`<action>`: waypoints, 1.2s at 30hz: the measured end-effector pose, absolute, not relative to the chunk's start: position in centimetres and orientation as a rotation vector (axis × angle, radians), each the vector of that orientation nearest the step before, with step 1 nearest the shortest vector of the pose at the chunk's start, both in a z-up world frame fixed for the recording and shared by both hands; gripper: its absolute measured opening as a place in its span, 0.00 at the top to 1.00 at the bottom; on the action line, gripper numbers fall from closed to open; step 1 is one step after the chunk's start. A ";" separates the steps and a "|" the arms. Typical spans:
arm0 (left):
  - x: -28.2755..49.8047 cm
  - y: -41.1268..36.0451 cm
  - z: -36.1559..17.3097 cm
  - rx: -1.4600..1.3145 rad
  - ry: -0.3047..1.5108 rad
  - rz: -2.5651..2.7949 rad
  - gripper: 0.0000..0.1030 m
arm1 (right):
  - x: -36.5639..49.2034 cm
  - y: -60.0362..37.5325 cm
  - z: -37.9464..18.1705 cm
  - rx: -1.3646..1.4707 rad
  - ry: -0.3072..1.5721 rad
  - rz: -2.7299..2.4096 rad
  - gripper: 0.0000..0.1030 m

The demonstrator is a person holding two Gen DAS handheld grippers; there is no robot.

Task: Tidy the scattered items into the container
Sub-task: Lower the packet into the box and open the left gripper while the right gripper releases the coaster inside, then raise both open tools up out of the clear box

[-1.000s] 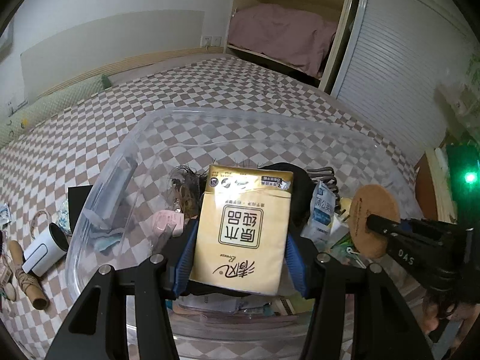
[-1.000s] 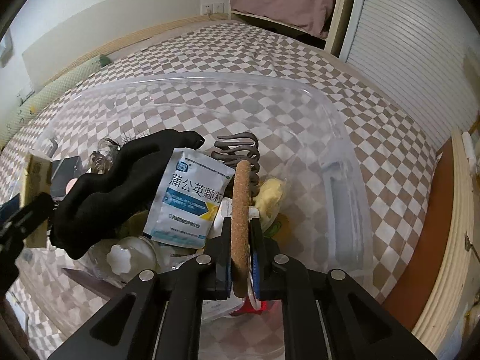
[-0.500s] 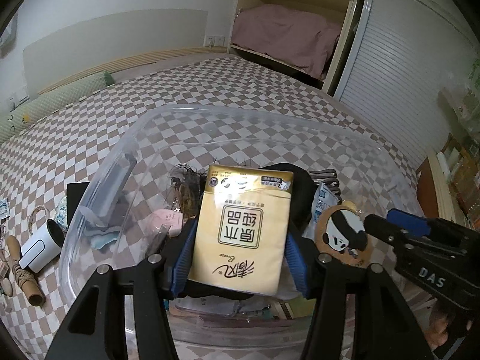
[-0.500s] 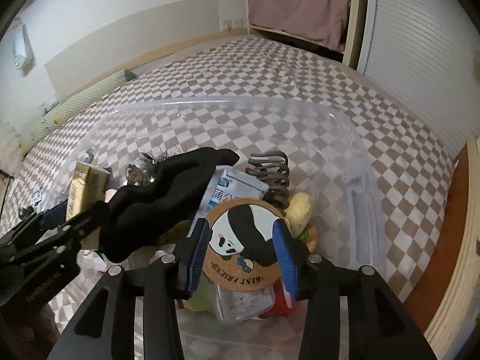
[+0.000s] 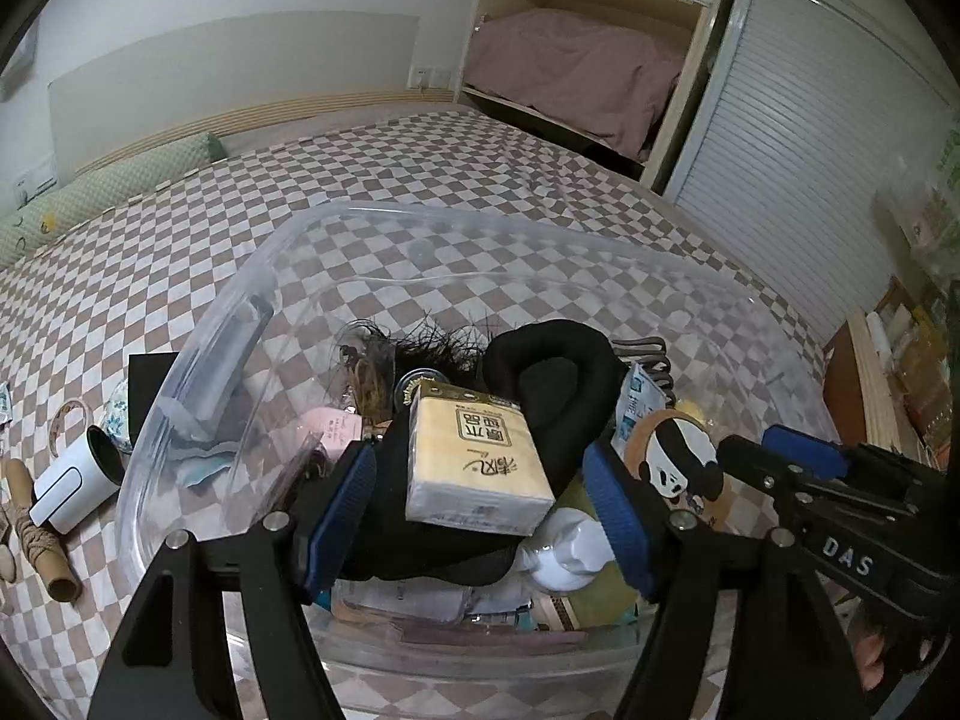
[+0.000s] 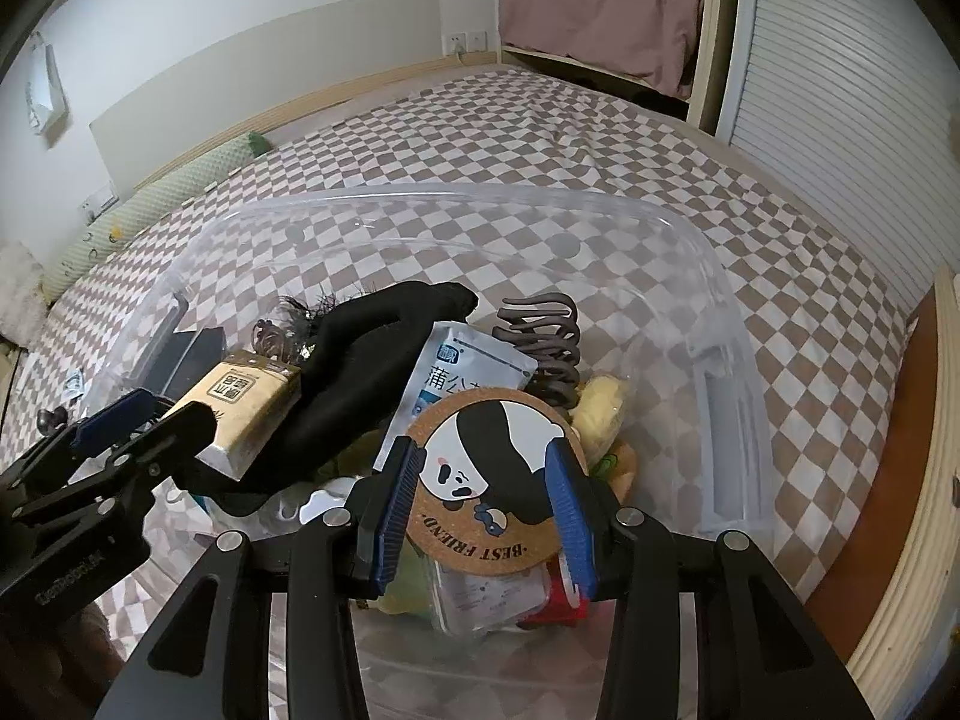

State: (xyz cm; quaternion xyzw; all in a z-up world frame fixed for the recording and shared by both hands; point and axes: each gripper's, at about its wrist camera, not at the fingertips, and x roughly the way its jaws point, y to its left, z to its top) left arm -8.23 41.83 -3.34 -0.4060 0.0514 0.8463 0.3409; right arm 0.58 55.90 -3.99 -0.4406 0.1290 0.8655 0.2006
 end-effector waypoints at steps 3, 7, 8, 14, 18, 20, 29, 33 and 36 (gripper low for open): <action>-8.0 41.6 -2.9 -1.036 0.144 2.209 0.00 | 0.6 55.7 -4.1 -1.235 0.338 2.408 0.57; -7.9 41.3 -2.3 -1.025 0.139 2.222 0.00 | 0.9 55.7 -3.8 -1.192 0.325 2.397 0.21; -7.9 41.3 -2.2 -1.021 0.141 2.227 0.00 | 1.0 55.7 -3.6 -1.174 0.320 2.398 0.12; -7.4 40.7 -1.8 -0.997 0.169 2.249 0.00 | 1.4 55.7 -3.3 -1.144 0.298 2.387 0.00; -7.0 40.4 -1.2 -0.969 0.166 2.255 0.00 | 1.4 56.0 -3.8 -1.189 0.333 2.388 0.00; -6.9 40.2 -0.9 -0.962 0.167 2.259 0.00 | 1.5 56.1 -3.7 -1.183 0.341 2.381 0.00; -6.4 39.2 -0.3 -0.936 0.193 2.280 0.00 | 2.1 55.5 -2.7 -1.157 0.331 2.386 0.00; -6.0 38.7 0.1 -0.929 0.197 2.284 0.00 | 2.4 54.9 -2.1 -1.140 0.313 2.401 0.00; -5.7 38.2 0.4 -0.920 0.201 2.288 0.00 | 2.7 54.5 -1.5 -1.116 0.302 2.418 0.00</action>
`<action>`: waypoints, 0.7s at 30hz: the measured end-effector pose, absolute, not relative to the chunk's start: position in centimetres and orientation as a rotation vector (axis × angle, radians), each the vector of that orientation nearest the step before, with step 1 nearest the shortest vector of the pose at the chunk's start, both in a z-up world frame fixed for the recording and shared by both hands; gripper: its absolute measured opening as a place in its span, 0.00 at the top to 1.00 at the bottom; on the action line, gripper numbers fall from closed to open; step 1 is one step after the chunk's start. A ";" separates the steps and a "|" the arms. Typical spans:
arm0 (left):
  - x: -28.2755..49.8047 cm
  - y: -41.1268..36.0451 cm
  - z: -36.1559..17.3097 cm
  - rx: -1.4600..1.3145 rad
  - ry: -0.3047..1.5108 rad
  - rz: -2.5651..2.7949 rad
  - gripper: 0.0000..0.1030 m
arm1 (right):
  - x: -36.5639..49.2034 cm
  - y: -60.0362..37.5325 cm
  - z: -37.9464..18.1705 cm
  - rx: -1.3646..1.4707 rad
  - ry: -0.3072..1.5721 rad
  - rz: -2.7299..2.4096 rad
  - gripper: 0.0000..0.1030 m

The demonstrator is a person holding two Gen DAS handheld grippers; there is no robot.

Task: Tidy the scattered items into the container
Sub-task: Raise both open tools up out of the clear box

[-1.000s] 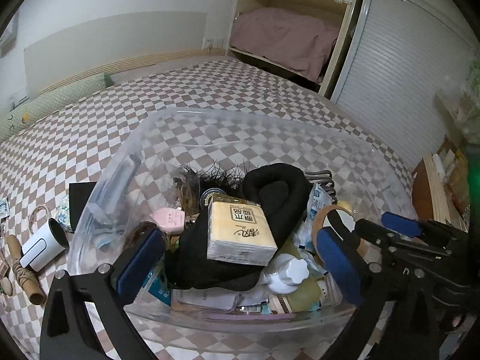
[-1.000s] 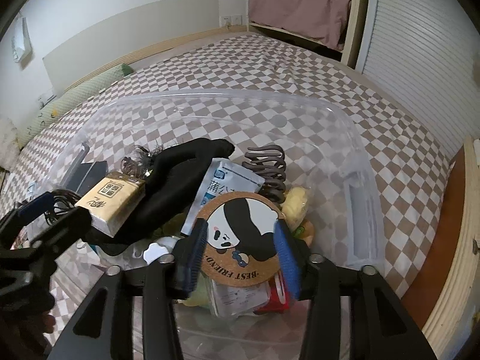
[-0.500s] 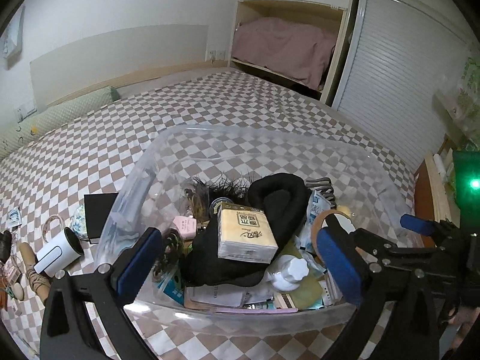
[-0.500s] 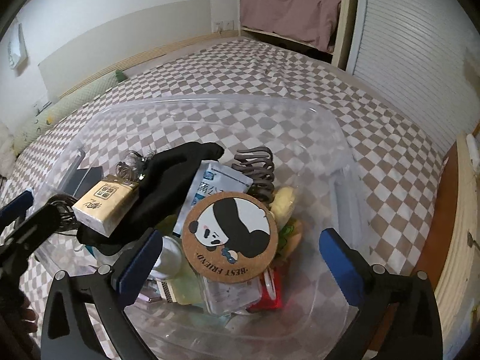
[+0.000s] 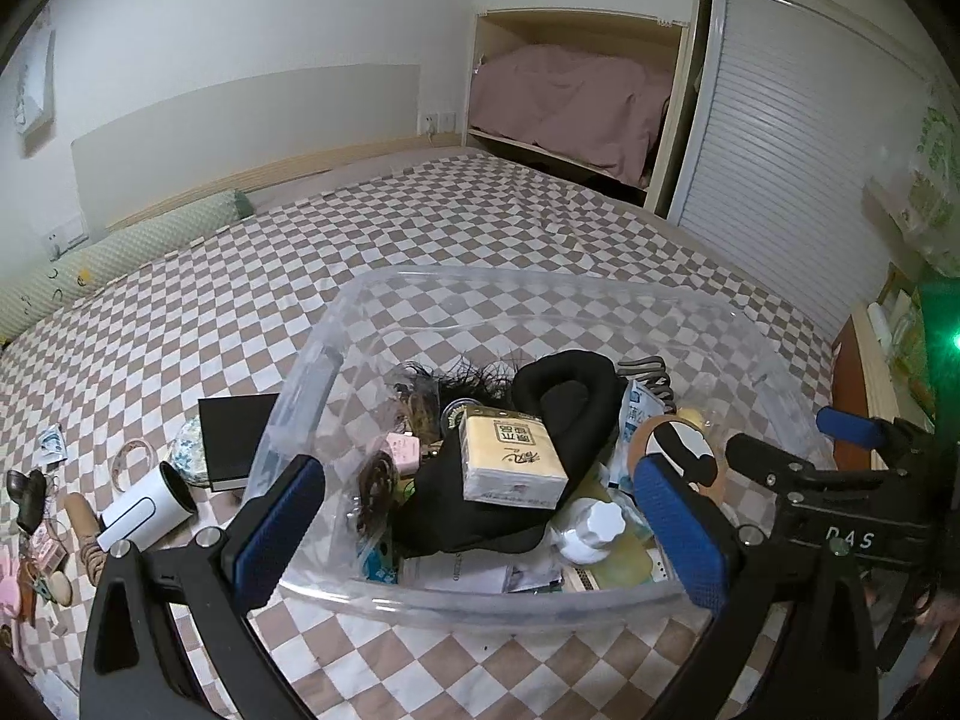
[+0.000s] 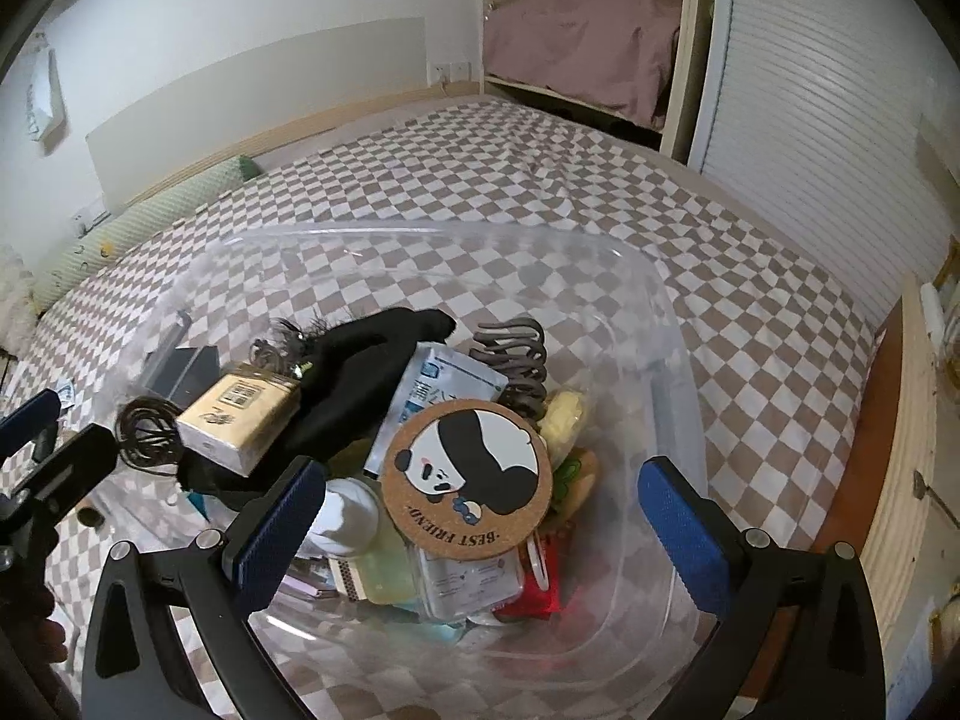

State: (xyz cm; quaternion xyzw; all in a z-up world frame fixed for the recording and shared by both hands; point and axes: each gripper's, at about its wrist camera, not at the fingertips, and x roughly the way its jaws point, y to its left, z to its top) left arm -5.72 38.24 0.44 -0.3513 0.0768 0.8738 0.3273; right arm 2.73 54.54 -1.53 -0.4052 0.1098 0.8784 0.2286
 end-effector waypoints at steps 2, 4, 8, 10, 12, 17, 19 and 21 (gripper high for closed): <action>-5.5 37.8 0.8 -0.911 0.200 2.293 0.00 | 2.9 54.2 -1.1 -1.092 0.295 2.431 0.00; -5.3 37.2 1.2 -0.890 0.204 2.314 0.00 | 3.0 53.9 -0.6 -1.063 0.291 2.448 0.00; -5.0 35.8 1.9 -0.850 0.216 2.347 0.00 | 3.1 53.1 0.1 -0.995 0.277 2.473 0.00; -5.0 34.9 2.2 -0.836 0.213 2.366 0.00 | 3.1 52.7 0.5 -0.958 0.275 2.488 0.00; -5.1 34.0 2.3 -0.820 0.198 2.386 0.00 | 3.0 52.2 0.6 -0.940 0.278 2.501 0.00; -5.5 31.9 2.4 -0.826 0.186 2.452 0.00 | 2.3 50.4 0.7 -0.905 0.254 2.535 0.00; -5.8 31.1 2.3 -0.830 0.182 2.469 0.00 | 1.9 49.5 0.7 -0.895 0.240 2.550 0.00; -6.0 30.0 2.1 -0.833 0.186 2.493 0.00 | 1.3 48.7 0.6 -0.903 0.240 2.569 0.00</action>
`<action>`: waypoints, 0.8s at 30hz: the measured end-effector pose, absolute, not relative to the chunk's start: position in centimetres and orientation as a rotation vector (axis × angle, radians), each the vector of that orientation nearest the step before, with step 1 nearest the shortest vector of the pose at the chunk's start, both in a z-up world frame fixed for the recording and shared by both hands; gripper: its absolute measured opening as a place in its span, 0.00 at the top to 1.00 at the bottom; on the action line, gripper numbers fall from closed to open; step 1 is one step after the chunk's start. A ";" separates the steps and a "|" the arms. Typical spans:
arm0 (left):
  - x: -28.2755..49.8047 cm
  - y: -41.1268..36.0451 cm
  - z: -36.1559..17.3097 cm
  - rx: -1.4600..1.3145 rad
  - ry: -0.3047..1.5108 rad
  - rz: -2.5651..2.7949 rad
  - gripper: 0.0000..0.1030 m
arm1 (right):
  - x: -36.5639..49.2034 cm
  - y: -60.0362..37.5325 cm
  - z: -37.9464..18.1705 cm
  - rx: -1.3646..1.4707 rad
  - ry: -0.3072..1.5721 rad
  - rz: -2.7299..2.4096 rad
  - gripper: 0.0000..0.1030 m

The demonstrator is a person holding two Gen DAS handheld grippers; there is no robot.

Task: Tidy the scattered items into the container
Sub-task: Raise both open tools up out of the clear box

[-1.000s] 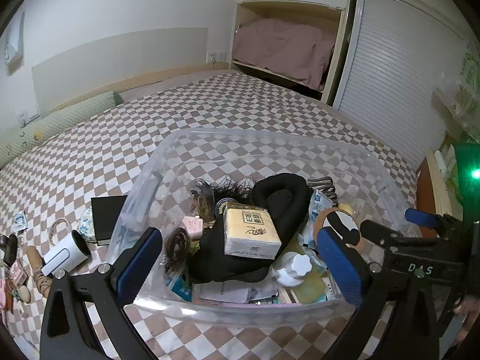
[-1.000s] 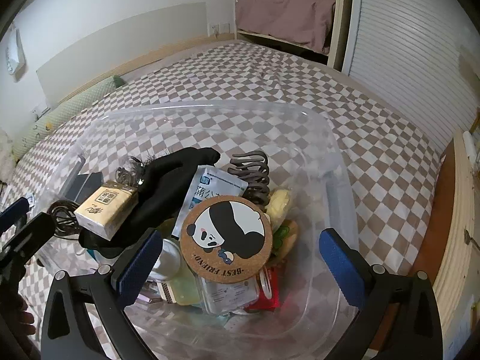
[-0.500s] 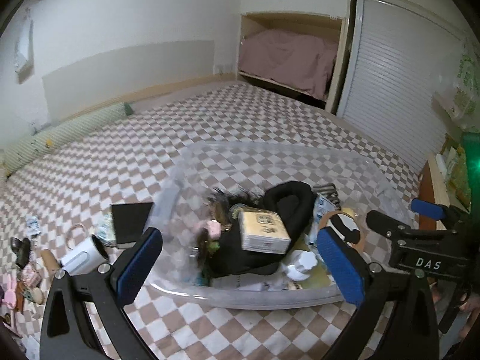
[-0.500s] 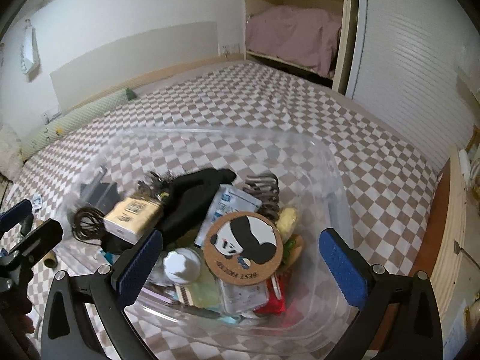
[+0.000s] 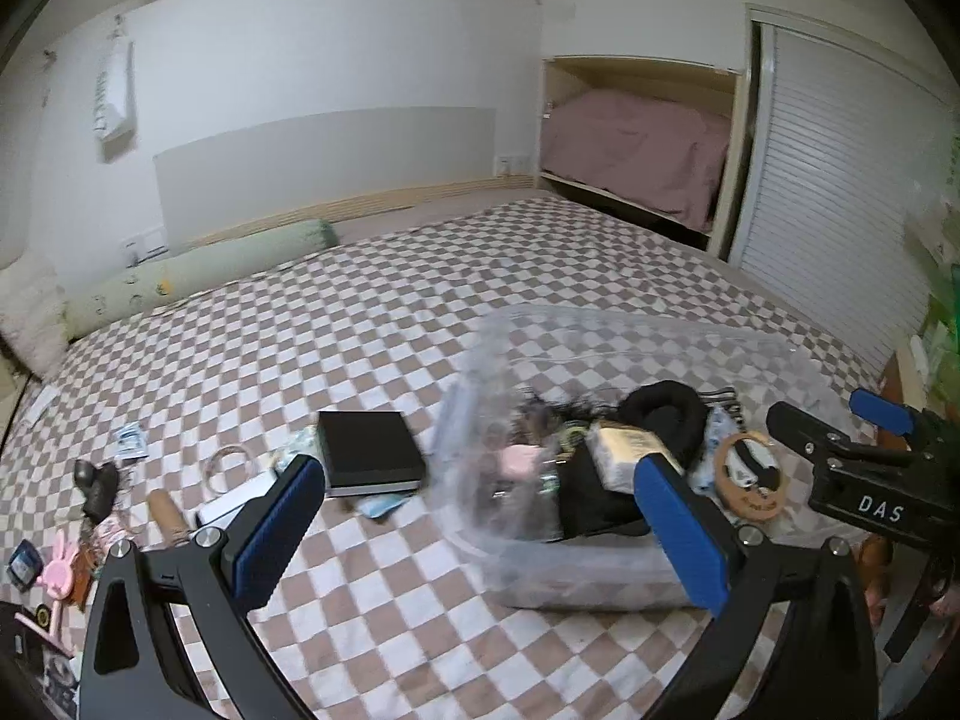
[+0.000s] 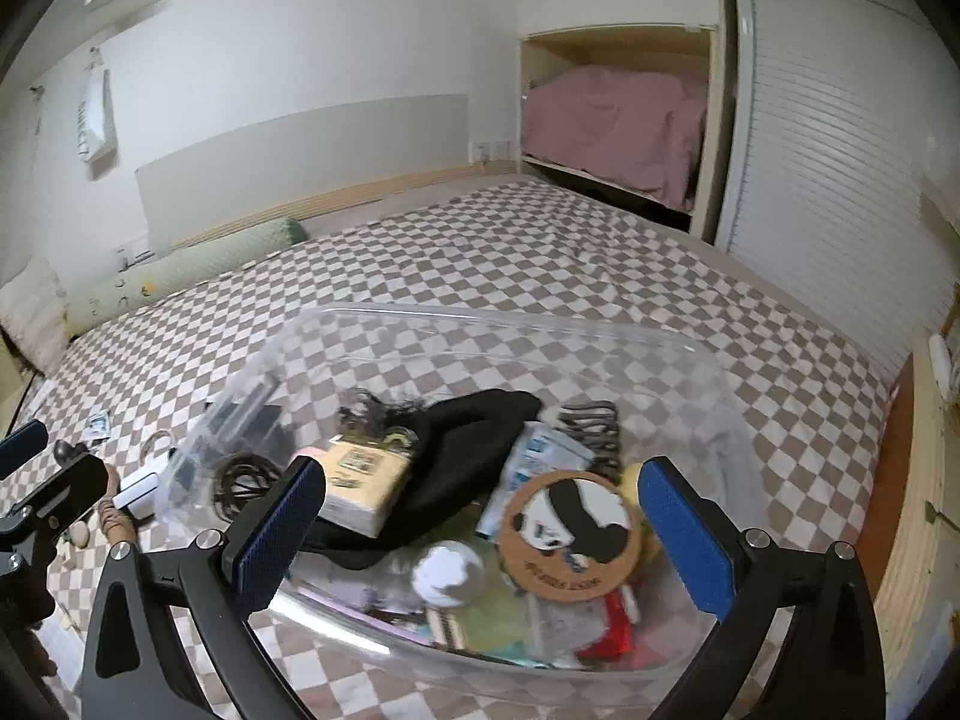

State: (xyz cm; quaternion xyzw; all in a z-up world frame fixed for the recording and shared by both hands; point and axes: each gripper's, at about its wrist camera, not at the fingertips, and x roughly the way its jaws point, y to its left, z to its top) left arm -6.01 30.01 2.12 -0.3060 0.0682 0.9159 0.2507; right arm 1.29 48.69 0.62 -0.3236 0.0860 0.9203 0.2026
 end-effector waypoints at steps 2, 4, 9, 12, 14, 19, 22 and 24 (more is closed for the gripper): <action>-6.2 28.8 1.9 -0.843 0.192 2.516 0.00 | 0.6 47.7 0.5 -0.920 0.235 2.584 0.00; -6.5 27.4 1.9 -0.852 0.192 2.558 0.00 | -0.2 46.7 0.4 -0.933 0.216 2.595 0.00; -6.9 23.8 2.1 -0.860 0.138 2.636 0.00 | -1.4 44.0 0.3 -0.930 0.181 2.635 0.00; -7.0 21.5 1.8 -0.845 0.111 2.650 0.00 | -2.0 42.3 0.2 -0.934 0.148 2.660 0.00; -6.9 20.0 1.7 -0.852 0.118 2.672 0.00 | -2.4 41.1 0.1 -0.931 0.110 2.679 0.00; -7.4 15.7 1.3 -0.909 0.061 2.732 0.00 | -3.3 37.5 0.3 -0.918 0.020 2.761 0.00; -7.7 12.8 1.0 -0.958 0.035 2.772 0.00 | -3.8 35.3 0.5 -0.914 0.009 2.804 0.00; -7.8 10.9 0.9 -0.987 0.034 2.798 0.00 | -4.3 33.9 0.3 -0.959 0.009 2.835 0.00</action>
